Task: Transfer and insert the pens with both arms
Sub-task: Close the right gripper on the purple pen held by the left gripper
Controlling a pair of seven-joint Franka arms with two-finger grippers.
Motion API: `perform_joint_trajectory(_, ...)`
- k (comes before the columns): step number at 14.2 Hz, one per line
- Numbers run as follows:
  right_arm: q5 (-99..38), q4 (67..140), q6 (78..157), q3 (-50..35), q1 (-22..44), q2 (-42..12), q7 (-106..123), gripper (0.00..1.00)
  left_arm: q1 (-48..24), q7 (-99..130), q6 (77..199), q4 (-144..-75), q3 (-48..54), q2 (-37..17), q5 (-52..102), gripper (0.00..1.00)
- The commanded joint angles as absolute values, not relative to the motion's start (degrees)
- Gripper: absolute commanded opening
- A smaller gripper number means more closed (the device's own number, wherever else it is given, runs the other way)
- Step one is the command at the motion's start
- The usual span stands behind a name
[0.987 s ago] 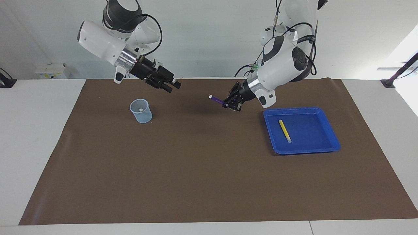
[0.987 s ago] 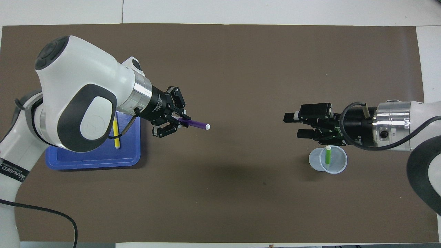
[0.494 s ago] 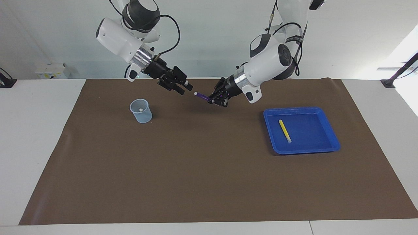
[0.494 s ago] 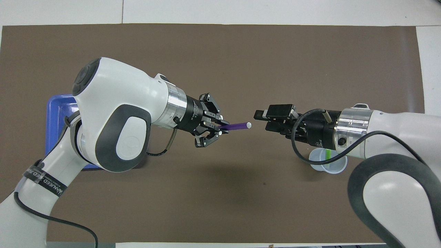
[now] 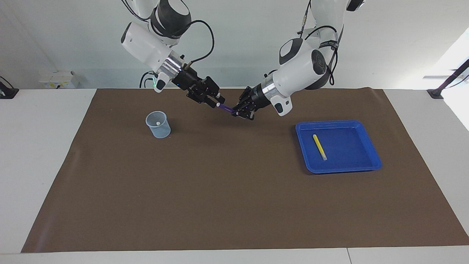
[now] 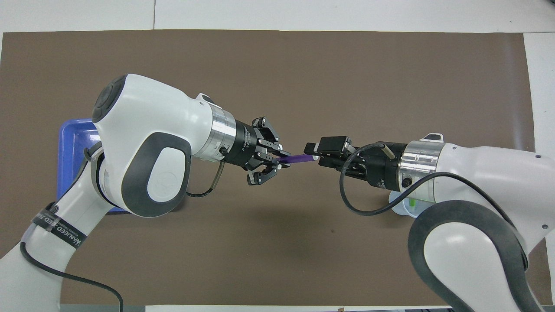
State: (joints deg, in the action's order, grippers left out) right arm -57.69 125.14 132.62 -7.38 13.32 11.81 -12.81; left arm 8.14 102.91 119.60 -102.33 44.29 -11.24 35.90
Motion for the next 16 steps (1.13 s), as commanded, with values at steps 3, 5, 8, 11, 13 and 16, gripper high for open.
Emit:
perform_joint_trajectory(3, -58.3, 125.9, 133.5, -7.6, 13.3, 12.0, -12.6, 0.44, 8.3, 103.3, 121.3, -104.1, 44.5, -9.2, 38.1, 0.00)
perform_joint_trajectory(5, -58.3, 125.9, 133.6, -7.6, 13.3, 12.0, -12.6, 0.44, 8.3, 103.3, 121.3, -104.1, 44.5, -9.2, 38.2, 0.00)
perform_joint_trajectory(8, -58.3, 125.9, 133.6, -7.6, 13.3, 12.0, -12.6, 0.44, 8.4, 103.1, 121.3, -104.1, 44.5, -9.2, 38.8, 0.00)
perform_joint_trajectory(11, -58.3, 125.9, 133.5, -7.6, 13.3, 12.1, -12.5, 0.33, 8.5, 103.1, 121.6, -104.1, 44.5, -9.2, 38.9, 0.00)
perform_joint_trajectory(13, -58.3, 125.9, 133.2, -7.6, 13.3, 12.0, -12.5, 0.00, 8.5, 103.1, 121.6, -104.1, 44.5, -9.2, 38.9, 0.00)
perform_joint_trajectory(16, -58.3, 125.8, 132.9, -7.6, 13.2, 12.0, -12.9, 0.00, 8.5, 103.0, 121.6, -104.1, 44.5, -9.1, 39.3, 0.00)
